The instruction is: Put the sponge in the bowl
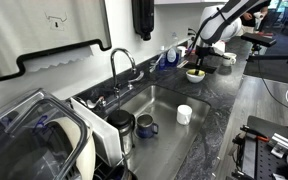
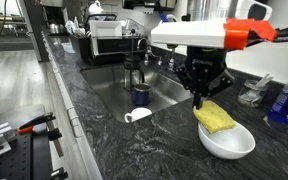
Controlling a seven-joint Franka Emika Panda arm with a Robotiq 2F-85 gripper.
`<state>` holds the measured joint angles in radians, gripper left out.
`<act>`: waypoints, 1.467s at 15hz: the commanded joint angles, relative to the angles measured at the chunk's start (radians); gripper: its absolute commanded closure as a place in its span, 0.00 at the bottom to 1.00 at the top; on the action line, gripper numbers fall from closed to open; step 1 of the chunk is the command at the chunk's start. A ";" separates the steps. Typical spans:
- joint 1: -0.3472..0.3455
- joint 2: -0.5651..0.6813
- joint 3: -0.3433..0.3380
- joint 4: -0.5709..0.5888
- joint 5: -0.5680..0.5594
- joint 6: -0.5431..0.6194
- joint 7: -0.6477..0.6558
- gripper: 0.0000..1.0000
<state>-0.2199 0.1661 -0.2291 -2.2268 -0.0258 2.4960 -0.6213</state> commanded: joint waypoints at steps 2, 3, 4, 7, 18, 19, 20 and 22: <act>-0.052 0.086 0.025 0.093 0.043 -0.025 -0.016 0.99; -0.059 0.099 0.028 0.106 0.046 -0.024 -0.016 0.99; -0.066 0.113 0.031 0.115 0.049 -0.023 -0.015 0.99; -0.084 0.145 0.041 0.139 0.053 -0.023 -0.012 0.87; -0.096 0.120 0.076 0.133 0.044 -0.032 -0.010 0.04; -0.095 0.110 0.079 0.130 0.044 -0.036 -0.011 0.01; -0.091 0.097 0.081 0.126 0.041 -0.048 -0.009 0.00; -0.081 0.065 0.082 0.124 0.029 -0.093 -0.004 0.00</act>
<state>-0.2976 0.2915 -0.1618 -2.0919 0.0069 2.4792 -0.6198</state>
